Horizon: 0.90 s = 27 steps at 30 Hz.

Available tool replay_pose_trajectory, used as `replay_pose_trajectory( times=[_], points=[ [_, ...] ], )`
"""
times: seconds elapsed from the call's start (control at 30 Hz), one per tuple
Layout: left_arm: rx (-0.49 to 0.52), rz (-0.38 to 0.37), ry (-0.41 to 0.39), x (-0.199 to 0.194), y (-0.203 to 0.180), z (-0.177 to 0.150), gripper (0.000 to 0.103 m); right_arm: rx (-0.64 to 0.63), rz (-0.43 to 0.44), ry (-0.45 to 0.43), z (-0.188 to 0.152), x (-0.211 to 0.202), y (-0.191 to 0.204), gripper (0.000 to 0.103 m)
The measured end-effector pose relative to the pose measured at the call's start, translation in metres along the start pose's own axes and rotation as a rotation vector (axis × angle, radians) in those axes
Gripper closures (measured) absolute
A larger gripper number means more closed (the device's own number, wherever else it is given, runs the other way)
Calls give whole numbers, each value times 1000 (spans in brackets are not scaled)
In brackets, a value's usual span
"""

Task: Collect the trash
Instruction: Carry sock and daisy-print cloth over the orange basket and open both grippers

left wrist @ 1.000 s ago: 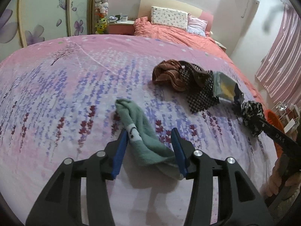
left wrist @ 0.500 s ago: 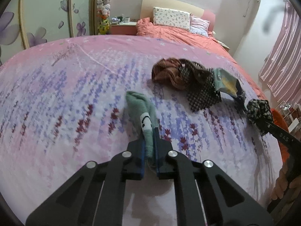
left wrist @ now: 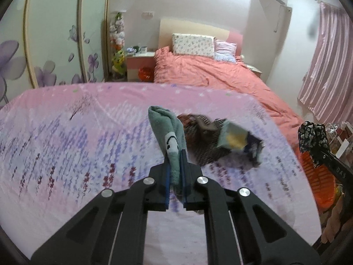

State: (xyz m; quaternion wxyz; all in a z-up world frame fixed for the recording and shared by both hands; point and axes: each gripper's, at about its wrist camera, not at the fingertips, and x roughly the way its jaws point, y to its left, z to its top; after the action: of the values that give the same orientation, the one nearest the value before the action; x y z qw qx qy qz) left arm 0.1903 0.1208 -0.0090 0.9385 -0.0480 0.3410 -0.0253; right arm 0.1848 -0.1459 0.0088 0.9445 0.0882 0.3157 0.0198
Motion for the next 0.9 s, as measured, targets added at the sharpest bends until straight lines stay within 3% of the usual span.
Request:
replay_pose_trajectory(
  times=[0.37, 0.9],
  points=[
    [82, -131, -76, -41, -72, 14, 94, 19, -68, -136, 10, -52, -23, 91],
    [203, -399, -43, -37, -204, 11, 94, 127, -187, -198, 4, -73, -99, 91]
  ],
)
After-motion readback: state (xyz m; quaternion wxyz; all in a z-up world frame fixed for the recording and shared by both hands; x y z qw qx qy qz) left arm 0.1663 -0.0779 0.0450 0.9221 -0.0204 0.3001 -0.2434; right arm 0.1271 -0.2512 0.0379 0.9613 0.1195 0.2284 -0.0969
